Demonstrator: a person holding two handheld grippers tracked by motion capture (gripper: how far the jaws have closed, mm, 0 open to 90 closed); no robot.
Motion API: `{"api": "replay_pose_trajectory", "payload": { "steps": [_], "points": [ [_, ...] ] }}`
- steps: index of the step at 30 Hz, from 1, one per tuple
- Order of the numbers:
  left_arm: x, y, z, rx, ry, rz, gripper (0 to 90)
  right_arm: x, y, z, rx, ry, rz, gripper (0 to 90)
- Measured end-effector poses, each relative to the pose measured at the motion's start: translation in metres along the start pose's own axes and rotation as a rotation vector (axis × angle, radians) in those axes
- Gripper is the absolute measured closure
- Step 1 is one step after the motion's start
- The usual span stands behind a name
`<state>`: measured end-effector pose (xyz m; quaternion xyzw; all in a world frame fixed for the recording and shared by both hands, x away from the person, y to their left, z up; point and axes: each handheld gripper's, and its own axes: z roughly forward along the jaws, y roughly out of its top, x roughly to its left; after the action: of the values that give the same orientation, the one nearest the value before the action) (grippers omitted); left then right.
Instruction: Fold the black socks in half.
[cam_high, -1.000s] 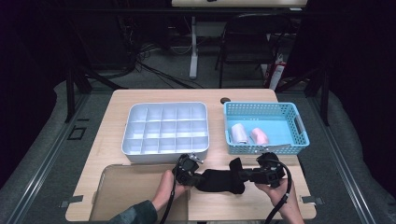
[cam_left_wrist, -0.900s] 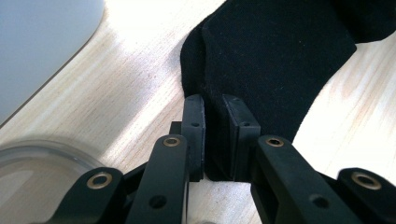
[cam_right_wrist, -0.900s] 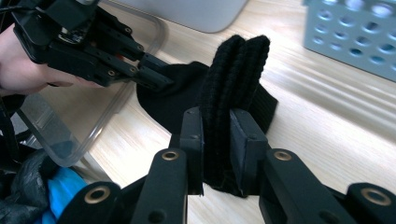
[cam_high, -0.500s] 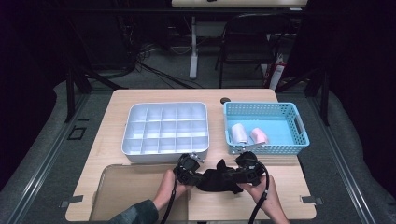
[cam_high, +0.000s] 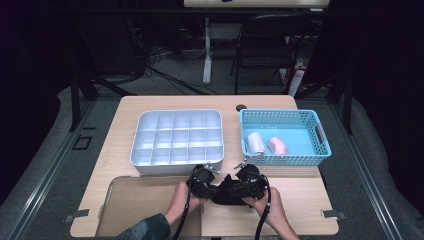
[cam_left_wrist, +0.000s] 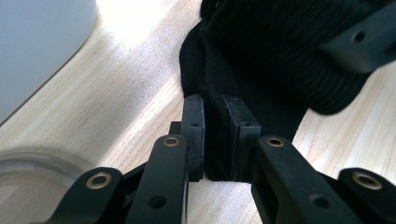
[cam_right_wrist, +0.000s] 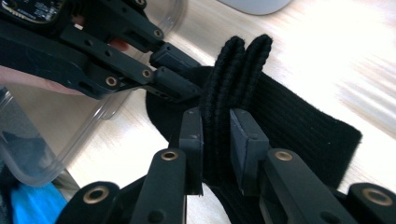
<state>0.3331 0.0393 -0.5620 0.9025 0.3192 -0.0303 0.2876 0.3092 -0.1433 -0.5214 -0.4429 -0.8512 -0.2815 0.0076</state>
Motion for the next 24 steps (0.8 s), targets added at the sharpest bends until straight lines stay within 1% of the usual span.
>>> {"api": "replay_pose_trajectory", "payload": {
  "steps": [1, 3, 5, 6, 8, 9, 10, 11, 12, 13, 14, 15, 16, 17, 19, 20, 21, 24],
  "points": [
    [0.000, 0.000, 0.000, 0.001, -0.001, 0.001, 79.7, 0.000, 0.001, 0.000, 0.018, -0.008, -0.013, 76.2],
    [0.000, 0.000, 0.000, 0.000, -0.001, 0.003, 79.5, 0.002, 0.001, 0.005, 0.016, -0.005, -0.006, 75.9],
    [0.000, 0.001, 0.000, 0.002, 0.000, 0.001, 79.0, 0.003, 0.001, 0.007, 0.042, -0.021, -0.026, 75.6],
    [0.000, 0.001, 0.000, 0.005, 0.001, 0.000, 78.4, 0.004, 0.000, 0.009, 0.035, -0.016, -0.019, 75.4],
    [0.001, 0.002, -0.003, 0.014, 0.005, -0.003, 73.8, 0.004, 0.001, 0.009, 0.048, -0.024, -0.035, 73.9],
    [0.001, 0.002, -0.005, 0.010, 0.007, -0.007, 71.5, 0.004, 0.000, 0.008, 0.045, -0.016, -0.038, 72.1],
    [0.002, 0.003, -0.008, 0.009, 0.009, -0.007, 68.9, 0.004, 0.000, 0.008, 0.028, -0.005, -0.037, 70.3],
    [0.002, 0.003, -0.013, 0.002, 0.017, -0.009, 65.8, 0.004, 0.000, 0.006, 0.028, -0.001, -0.046, 68.6],
    [0.003, 0.004, -0.017, -0.004, 0.018, -0.011, 63.2, 0.004, -0.001, 0.005, 0.015, 0.003, -0.046, 65.4],
    [0.003, 0.004, -0.022, -0.013, 0.021, -0.012, 61.4, 0.004, 0.000, 0.003, 0.016, 0.019, -0.056, 63.3],
    [0.004, 0.004, -0.027, -0.023, 0.029, -0.014, 59.0, 0.004, -0.001, 0.002, 0.000, 0.038, -0.048, 63.0],
    [0.005, 0.004, -0.031, -0.031, 0.033, -0.015, 56.5, 0.005, -0.001, 0.000, 0.001, 0.035, -0.055, 61.7],
    [0.006, 0.004, -0.035, -0.039, 0.036, -0.016, 55.3, 0.005, -0.001, -0.003, -0.005, 0.043, -0.061, 60.6],
    [0.007, 0.003, -0.039, -0.049, 0.038, -0.021, 54.6, 0.005, -0.002, -0.005, -0.028, 0.059, -0.065, 59.9],
    [0.008, 0.003, -0.043, -0.067, 0.042, -0.035, 52.9, 0.004, -0.002, -0.010, -0.035, 0.061, -0.064, 58.5],
    [0.008, 0.003, -0.045, -0.075, 0.044, -0.039, 51.8, 0.004, -0.003, -0.012, -0.053, 0.070, -0.066, 58.5],
    [0.008, 0.004, -0.047, -0.082, 0.048, -0.037, 50.2, 0.003, -0.003, -0.015, -0.057, 0.071, -0.069, 57.9],
    [0.004, 0.005, -0.047, -0.111, 0.049, -0.046, 46.0, -0.001, -0.006, -0.022, -0.075, 0.058, -0.053, 57.2]
  ]
}}
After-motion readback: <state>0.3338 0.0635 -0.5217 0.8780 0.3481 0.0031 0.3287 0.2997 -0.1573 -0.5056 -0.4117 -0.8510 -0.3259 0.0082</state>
